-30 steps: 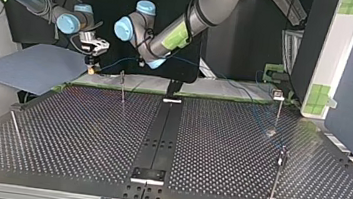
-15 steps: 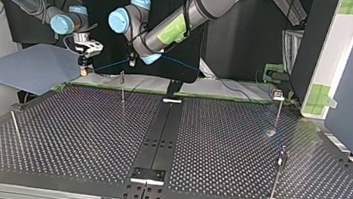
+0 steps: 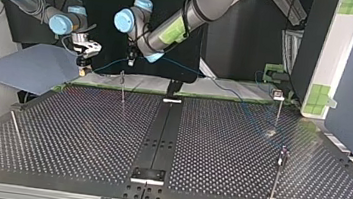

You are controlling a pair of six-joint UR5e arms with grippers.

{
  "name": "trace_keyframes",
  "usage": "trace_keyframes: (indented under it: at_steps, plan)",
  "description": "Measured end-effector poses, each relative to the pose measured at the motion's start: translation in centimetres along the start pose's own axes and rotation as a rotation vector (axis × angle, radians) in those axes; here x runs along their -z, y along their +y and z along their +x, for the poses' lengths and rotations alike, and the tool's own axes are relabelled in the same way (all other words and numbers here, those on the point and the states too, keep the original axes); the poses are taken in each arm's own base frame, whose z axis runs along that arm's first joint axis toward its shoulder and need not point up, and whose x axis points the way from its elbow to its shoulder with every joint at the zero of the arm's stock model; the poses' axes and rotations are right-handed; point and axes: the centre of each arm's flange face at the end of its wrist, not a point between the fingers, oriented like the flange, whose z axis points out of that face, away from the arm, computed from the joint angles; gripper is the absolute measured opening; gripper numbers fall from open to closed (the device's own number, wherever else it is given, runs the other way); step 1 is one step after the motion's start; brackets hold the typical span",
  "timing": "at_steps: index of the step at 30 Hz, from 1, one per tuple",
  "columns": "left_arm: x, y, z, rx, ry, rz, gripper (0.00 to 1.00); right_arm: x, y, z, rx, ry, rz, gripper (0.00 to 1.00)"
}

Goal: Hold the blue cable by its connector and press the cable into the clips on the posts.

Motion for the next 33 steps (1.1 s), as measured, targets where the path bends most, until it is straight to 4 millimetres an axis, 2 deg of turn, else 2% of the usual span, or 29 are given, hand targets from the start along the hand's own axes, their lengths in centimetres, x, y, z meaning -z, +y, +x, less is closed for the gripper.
trace_keyframes:
  at_steps: [9, 18, 25, 33]
  plan:
    - [-2.1, 0.1, -0.4, 0.06, -0.066, 0.022, 0.0, -0.5, -0.4, 0.2, 0.003, 0.006, 0.018, 0.0]
    - [-4.3, 1.0, 0.9, 0.105, -0.11, 0.032, 0.0, -0.7, -0.5, 0.3, 0.005, 0.011, 0.026, 0.0]
    - [-5.8, 2.1, 0.3, 0.141, -0.154, 0.032, 0.0, -0.9, -0.4, 0.5, 0.006, 0.016, 0.024, 0.0]
    - [-6.7, 2.9, 0.2, 0.166, -0.196, 0.035, 0.0, -0.9, -0.4, 0.5, 0.007, 0.018, 0.023, 0.0]
